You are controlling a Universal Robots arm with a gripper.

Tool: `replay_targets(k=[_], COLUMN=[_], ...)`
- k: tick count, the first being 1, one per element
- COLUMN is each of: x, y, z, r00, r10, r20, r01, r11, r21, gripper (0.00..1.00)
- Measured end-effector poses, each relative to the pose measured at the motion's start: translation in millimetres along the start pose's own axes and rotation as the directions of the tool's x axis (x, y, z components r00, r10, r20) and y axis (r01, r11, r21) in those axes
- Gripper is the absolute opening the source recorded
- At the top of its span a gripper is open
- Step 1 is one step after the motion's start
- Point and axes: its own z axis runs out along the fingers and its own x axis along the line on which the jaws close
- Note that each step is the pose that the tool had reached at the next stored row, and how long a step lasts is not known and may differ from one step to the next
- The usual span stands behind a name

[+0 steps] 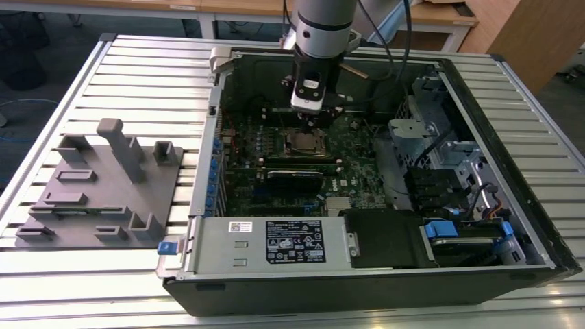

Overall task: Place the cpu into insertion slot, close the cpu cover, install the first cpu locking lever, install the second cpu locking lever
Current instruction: 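Close the cpu cover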

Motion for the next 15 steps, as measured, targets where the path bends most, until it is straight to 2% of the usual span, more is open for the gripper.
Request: replay_targets(k=[3, 7, 11, 15], x=[0.0, 0.0, 0.0, 0.0], y=[0.0, 0.0, 0.0, 0.0], z=[0.2, 0.4, 0.6, 0.9], r00=[0.9985, 0.9920, 0.9806, 0.9640], r10=[-0.055, -0.127, -0.196, -0.266], r20=[-0.0004, -0.0009, -0.0013, -0.0018], r01=[0.055, 0.127, 0.196, 0.266], r11=[0.9985, 0.9920, 0.9806, 0.9640], r21=[0.0001, 0.0005, 0.0007, 0.0010], gripper=[0.11, 0.11, 0.11, 0.11])
